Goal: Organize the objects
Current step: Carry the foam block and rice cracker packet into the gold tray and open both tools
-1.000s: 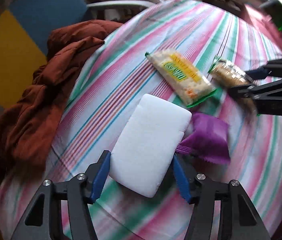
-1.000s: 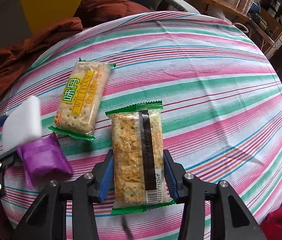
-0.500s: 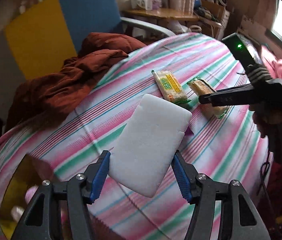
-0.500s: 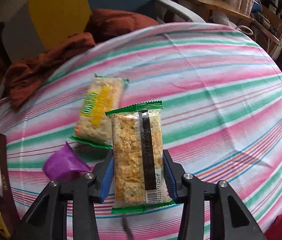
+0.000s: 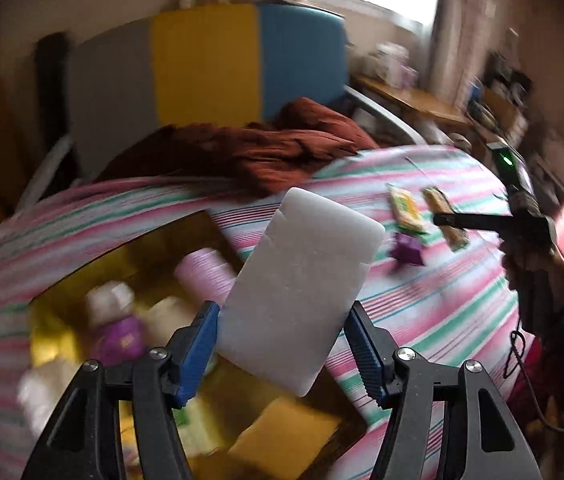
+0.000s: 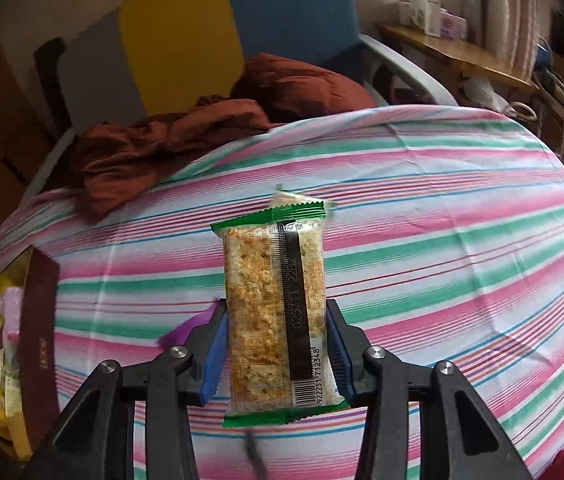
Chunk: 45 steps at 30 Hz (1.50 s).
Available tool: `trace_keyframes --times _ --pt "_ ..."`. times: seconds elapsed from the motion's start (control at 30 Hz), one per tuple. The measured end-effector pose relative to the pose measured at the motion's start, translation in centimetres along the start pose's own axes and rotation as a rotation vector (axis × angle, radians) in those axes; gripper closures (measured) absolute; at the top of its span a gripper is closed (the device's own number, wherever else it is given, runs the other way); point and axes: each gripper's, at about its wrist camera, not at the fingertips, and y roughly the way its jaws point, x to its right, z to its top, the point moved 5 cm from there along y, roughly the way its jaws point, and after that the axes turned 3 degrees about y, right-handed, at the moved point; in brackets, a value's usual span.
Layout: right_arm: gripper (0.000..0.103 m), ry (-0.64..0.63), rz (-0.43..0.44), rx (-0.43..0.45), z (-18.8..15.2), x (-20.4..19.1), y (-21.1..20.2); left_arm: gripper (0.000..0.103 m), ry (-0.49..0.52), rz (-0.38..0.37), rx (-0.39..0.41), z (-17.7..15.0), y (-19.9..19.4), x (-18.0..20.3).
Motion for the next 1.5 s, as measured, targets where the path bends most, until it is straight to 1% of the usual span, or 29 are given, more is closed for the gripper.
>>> trace_keyframes --times 0.07,0.2,0.27,0.33,0.43,0.5,0.6,0.7,0.8,0.87,1.0,1.17,1.2,1.5 --pt "0.058 -0.029 0.012 -0.001 -0.2 -1.5 -0.6 0.039 -0.061 0.038 0.008 -1.4 -1.3 -2.7" --pt "0.058 -0.089 0.069 0.002 -1.0 -5.7 -2.4 0.039 -0.169 0.108 0.008 -4.1 -2.9 -7.5" --pt "0.059 -0.118 0.105 0.002 -1.7 -8.1 -3.1 0.039 -0.219 0.134 0.002 -5.5 -3.4 -9.5" --pt "0.058 -0.15 0.16 0.003 -2.7 -11.1 -4.0 0.039 -0.262 0.164 0.002 -7.0 -3.9 -11.2" --pt "0.058 -0.194 0.223 0.004 -4.3 -15.1 -5.0 0.038 -0.302 0.172 0.006 -8.5 -4.4 -12.5" --pt "0.058 -0.231 0.276 -0.002 -5.7 -18.5 -5.5 0.038 -0.32 0.189 0.016 -9.2 -4.8 -13.0" --pt "0.058 -0.283 0.318 -0.012 -7.4 -22.7 -5.9 0.038 -0.345 0.198 0.034 -9.5 -5.2 -13.4" --pt "0.058 -0.321 0.345 -0.022 -8.7 -25.8 -6.0 0.037 -0.328 0.216 0.078 -9.1 -5.9 -12.8" --pt "0.058 -0.341 0.366 -0.043 -9.6 -28.1 -5.5 0.037 -0.323 0.215 0.109 -8.9 -6.6 -12.6" --pt "0.058 -0.355 0.369 -0.055 -10.1 -29.1 -5.1 0.037 -0.313 0.231 0.126 -8.9 -7.0 -12.6" --pt "0.058 -0.382 0.351 -0.07 -10.9 -30.7 -4.4 0.036 -0.314 0.234 0.142 -8.9 -7.6 -12.6" --pt "0.057 -0.393 0.328 -0.067 -11.1 -31.5 -4.1 0.034 -0.302 0.254 0.159 -8.8 -8.0 -12.6" --pt "0.054 -0.395 0.325 -0.069 -11.2 -31.7 -4.0 0.033 -0.301 0.254 0.161 -8.8 -8.1 -12.6" --pt "0.053 -0.38 0.3 -0.065 -12.1 -31.0 -4.2 0.024 -0.295 0.273 0.173 -8.9 -8.4 -12.5"
